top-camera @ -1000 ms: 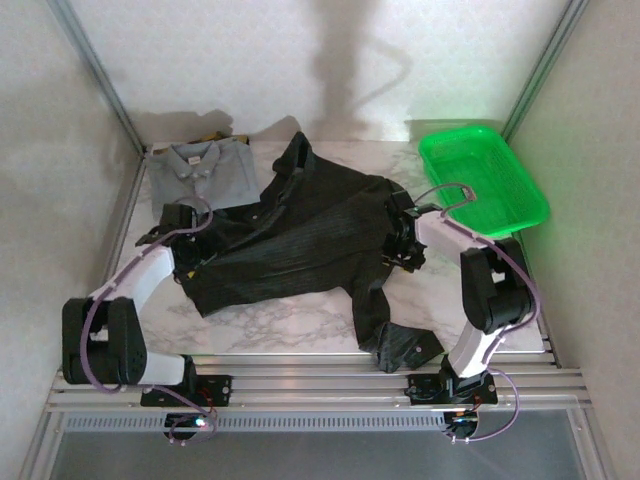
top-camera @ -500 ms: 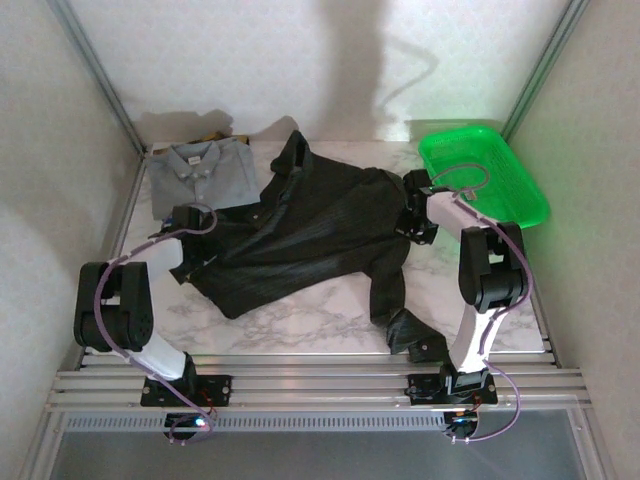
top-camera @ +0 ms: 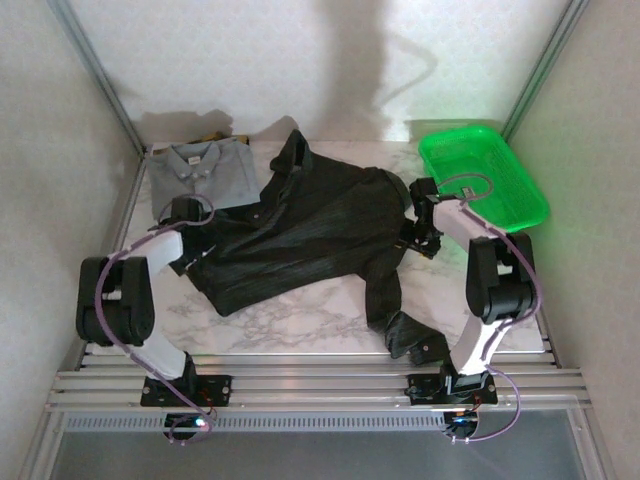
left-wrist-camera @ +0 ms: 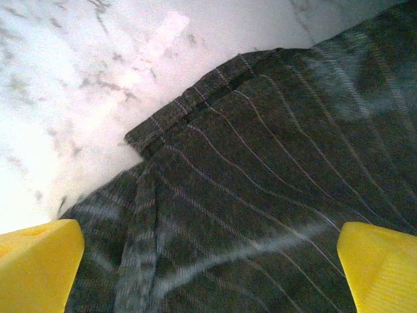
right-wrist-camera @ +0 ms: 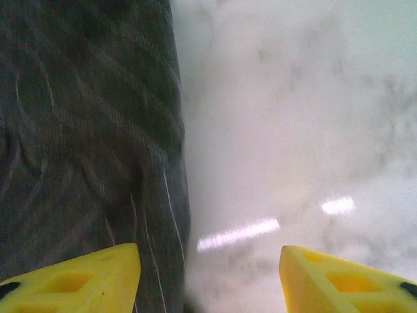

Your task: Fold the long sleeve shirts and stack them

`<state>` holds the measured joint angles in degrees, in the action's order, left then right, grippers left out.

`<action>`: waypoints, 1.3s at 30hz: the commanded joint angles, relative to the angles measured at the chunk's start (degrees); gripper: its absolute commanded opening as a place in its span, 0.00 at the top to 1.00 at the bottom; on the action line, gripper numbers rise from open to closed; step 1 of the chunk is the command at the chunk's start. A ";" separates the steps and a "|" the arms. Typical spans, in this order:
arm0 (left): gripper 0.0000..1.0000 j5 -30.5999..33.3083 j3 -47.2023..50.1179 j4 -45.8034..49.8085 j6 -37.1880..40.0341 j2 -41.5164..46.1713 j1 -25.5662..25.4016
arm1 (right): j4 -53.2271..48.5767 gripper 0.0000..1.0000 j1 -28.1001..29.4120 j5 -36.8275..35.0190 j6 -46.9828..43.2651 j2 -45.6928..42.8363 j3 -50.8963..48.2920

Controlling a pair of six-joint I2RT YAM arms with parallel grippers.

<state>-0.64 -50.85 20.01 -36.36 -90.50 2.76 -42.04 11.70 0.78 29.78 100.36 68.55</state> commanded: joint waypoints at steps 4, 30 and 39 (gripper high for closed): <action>0.00 -2.98 0.04 14.66 -6.28 19.03 -5.07 | -7.21 0.36 3.28 6.14 -2.25 -12.08 -6.69; 0.25 -7.78 19.90 14.24 -23.02 25.42 -21.84 | 1.75 0.55 9.93 10.05 -3.22 -9.40 -17.23; 0.31 -6.88 21.36 16.67 -22.67 26.72 -21.67 | 1.52 0.57 10.00 10.15 -3.29 -9.04 -16.62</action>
<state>-7.97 -30.72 35.16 -58.33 -64.18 -18.68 -39.64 21.50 11.64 26.55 90.61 50.85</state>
